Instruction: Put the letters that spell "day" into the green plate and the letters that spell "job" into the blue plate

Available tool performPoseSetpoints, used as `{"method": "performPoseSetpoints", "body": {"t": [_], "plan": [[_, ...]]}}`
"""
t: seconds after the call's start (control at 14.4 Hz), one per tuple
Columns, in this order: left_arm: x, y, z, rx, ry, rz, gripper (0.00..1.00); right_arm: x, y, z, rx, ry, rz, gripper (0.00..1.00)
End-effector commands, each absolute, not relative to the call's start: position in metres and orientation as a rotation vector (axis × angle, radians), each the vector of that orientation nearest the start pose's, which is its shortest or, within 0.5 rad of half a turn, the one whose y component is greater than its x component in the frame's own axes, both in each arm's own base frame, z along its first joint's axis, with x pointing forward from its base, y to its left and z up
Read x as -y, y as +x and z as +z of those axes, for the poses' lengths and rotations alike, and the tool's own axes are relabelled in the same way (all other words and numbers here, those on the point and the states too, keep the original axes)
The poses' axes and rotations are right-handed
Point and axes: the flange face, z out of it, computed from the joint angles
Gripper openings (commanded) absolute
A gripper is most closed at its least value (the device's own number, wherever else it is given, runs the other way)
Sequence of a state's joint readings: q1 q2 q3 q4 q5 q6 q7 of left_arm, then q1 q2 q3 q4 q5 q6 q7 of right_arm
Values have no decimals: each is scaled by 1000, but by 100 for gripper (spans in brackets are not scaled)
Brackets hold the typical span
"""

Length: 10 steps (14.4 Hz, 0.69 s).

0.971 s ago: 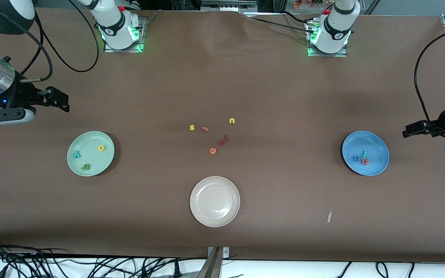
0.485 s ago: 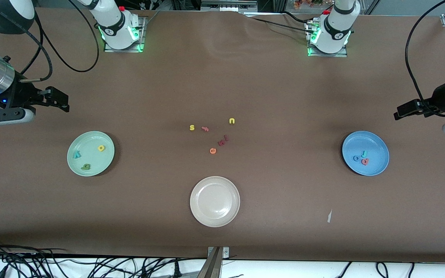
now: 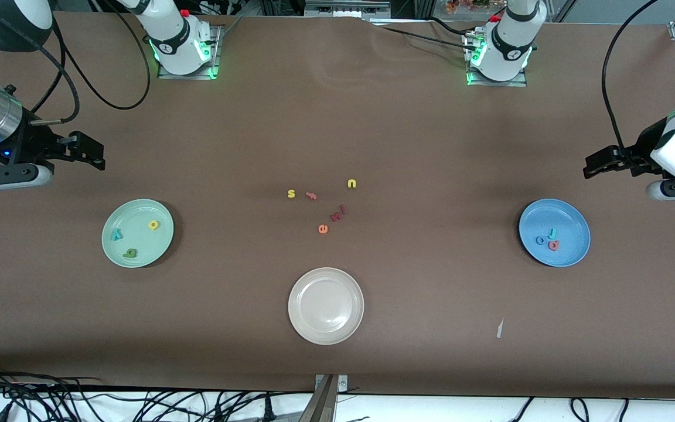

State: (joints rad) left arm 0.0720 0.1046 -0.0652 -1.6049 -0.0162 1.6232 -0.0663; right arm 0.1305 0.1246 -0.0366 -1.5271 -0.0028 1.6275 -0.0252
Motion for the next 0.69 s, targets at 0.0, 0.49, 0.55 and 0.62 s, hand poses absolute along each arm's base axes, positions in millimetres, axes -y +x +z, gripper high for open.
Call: {"method": "performPoseSetpoints", "body": {"t": [0.0,0.49,0.55,0.62], "plan": [[-8,587,550,124,-3130,163,100,-55,594,584,200,-3150,28,100],[-4,587,548,123,-3128,170,100,-56,594,584,202,-3148,28,100],[-4,588,547,123,-3127,172,100,-57,593,585,204,-3146,26,100],[-5,588,547,126,-3127,172,100,-57,593,585,204,-3146,28,100]]}}
